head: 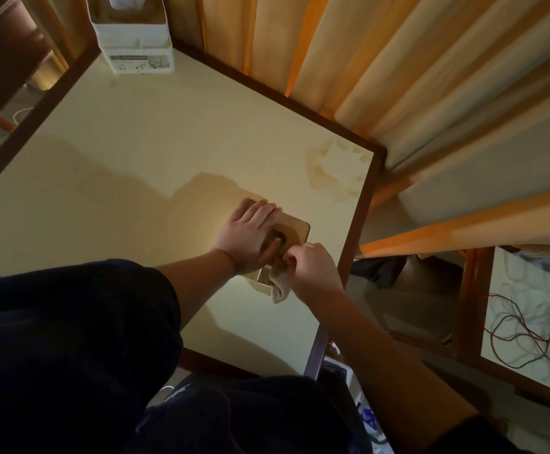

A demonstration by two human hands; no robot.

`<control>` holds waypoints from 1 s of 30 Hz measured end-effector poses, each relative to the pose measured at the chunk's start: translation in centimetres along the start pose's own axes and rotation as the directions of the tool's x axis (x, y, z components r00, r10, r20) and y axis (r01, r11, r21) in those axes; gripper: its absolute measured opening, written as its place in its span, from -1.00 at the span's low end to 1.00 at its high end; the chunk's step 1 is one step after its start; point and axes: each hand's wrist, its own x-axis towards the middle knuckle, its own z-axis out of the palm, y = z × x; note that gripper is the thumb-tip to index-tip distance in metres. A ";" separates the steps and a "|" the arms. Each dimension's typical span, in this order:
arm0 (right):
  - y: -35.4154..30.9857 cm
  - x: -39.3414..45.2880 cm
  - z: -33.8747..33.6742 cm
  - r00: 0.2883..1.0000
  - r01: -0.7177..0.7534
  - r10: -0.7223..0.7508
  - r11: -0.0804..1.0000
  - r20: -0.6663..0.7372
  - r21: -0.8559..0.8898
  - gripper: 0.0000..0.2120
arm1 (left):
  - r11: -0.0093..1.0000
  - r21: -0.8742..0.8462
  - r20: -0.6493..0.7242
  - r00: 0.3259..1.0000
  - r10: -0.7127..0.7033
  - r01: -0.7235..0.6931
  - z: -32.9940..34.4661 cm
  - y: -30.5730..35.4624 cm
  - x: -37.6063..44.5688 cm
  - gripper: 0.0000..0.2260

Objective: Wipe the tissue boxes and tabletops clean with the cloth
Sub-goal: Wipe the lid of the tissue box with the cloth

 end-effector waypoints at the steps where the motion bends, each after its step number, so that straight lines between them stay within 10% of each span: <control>1: 0.1 0.5 -0.1 1.000 -0.009 0.009 1.000 -0.027 -0.007 -0.71 | 1.000 0.009 -0.003 1.000 0.007 -0.007 0.1 0.0 0.0 -0.42; 18: -0.1 3.2 0.5 0.945 -0.222 0.187 0.969 -0.268 -0.110 -0.72 | 1.000 0.028 0.016 1.000 0.008 -0.008 -0.2 0.1 0.1 -0.41; 25: -0.2 -1.5 2.7 0.961 -0.090 0.075 0.995 -0.268 -0.046 -0.50 | 0.999 0.029 0.020 1.000 0.020 -0.020 0.0 -0.2 0.0 -0.44; 30: 0.5 -2.0 3.5 0.960 -0.046 0.031 0.998 -0.280 -0.049 -0.77 | 1.000 0.014 0.053 0.999 0.007 -0.008 -0.3 -0.1 0.0 -0.41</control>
